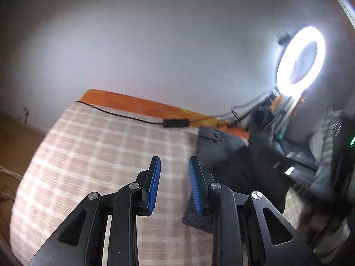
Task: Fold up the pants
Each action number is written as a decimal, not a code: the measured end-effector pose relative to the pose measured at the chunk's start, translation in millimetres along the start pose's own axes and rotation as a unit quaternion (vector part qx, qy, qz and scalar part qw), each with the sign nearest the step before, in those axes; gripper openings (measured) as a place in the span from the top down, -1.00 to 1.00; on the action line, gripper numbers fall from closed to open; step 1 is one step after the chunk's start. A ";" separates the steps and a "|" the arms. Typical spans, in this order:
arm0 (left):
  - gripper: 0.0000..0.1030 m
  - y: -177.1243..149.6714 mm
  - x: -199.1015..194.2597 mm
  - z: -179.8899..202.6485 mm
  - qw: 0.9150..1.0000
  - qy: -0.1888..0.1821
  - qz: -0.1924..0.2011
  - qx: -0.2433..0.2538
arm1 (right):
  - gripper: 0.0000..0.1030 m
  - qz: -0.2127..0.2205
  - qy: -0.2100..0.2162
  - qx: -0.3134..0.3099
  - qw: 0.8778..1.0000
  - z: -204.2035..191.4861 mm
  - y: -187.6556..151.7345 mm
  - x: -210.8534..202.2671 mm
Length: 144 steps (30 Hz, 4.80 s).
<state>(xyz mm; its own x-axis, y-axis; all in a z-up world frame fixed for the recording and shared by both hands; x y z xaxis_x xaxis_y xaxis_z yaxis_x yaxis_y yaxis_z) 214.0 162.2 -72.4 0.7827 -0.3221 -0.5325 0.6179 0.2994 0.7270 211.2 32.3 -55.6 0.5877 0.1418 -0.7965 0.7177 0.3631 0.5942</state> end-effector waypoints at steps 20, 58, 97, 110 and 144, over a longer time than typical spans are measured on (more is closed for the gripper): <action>0.53 9.3 -14.1 -21.7 0.999 0.036 0.023 -0.005 | 0.53 -0.069 0.134 -0.014 0.988 -62.3 -18.1 77.6; 0.46 -57.3 98.0 57.1 0.977 -0.031 -0.167 0.127 | 0.28 -0.055 0.084 0.106 0.989 127.8 7.0 154.8; -0.52 -66.9 79.4 2.1 0.935 -0.130 -0.149 -0.296 | -0.47 -0.127 0.279 0.320 0.896 193.6 -58.1 182.5; -0.30 -61.8 76.0 9.6 0.955 -0.101 -0.116 -0.255 | -0.21 -0.115 0.265 0.308 0.906 186.0 -50.2 182.4; 0.41 -45.6 58.0 108.3 0.990 -0.117 -0.081 -0.015 | 0.64 -0.016 0.145 0.144 0.979 181.3 -12.9 78.3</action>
<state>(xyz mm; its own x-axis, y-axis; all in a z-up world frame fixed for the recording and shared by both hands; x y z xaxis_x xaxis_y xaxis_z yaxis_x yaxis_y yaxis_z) 223.2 32.6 -89.4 0.6359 -0.5668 -0.5237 0.7390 0.2518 0.6248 315.7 -128.2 -105.4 0.4630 0.4046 -0.7887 0.8339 0.1028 0.5423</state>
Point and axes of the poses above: each gripper's, at about its wrist camera, not at the fingertips, and x roughly the way its jaws point, z to its right, y to its top, the point moved 3 cm from there along x, roughly the way its jaws point, and after that the axes turned 8 degrees about -y, right-handed, at the moved point
